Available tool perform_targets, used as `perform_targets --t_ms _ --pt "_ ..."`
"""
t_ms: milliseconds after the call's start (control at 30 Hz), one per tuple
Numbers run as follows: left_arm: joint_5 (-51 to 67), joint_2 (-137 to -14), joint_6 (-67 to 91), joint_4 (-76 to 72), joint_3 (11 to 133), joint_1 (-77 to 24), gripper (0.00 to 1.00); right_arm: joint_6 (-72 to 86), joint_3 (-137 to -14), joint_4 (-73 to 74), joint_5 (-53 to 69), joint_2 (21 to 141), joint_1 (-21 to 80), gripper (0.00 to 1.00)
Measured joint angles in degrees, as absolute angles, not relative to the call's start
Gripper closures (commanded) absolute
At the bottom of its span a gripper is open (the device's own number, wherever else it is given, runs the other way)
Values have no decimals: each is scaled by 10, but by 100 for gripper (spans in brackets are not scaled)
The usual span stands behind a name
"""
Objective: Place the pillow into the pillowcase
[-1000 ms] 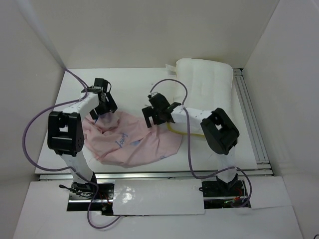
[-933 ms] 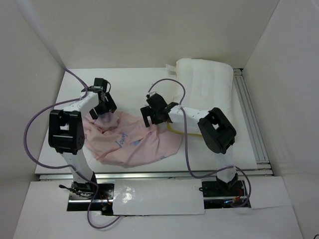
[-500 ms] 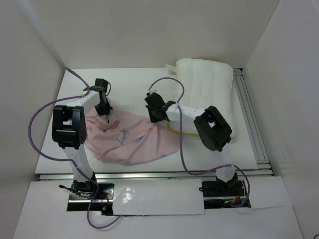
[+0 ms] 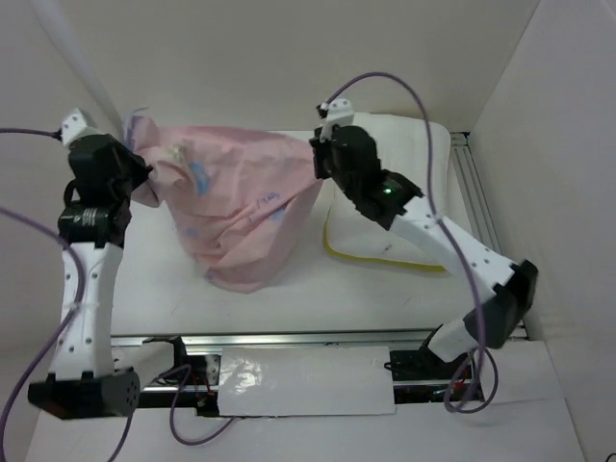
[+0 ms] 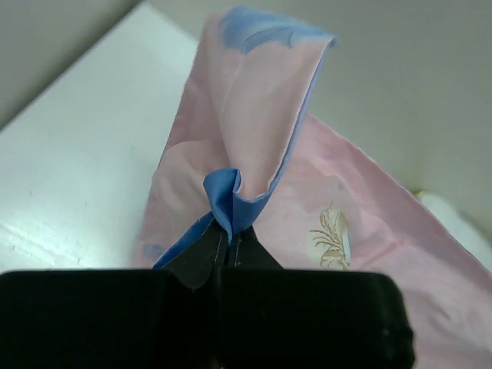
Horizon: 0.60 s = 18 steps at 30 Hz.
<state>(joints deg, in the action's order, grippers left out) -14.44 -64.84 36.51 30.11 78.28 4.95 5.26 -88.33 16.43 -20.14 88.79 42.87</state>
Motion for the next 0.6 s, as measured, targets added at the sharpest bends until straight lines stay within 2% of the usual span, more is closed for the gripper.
perform_targets --t_ms 133,300,467,600 --pt "-177 -566 365 319 860 53 100 7 -923 154 -233 786 432 100" --pt "-231 -525 349 351 984 54 100 -50 -977 143 -264 704 440 100" --pt "-248 -517 326 359 1096 54 100 -93 -1065 146 -245 692 450 100" --pt "-253 -536 314 358 1131 53 100 -125 -1095 132 -239 714 455 100"
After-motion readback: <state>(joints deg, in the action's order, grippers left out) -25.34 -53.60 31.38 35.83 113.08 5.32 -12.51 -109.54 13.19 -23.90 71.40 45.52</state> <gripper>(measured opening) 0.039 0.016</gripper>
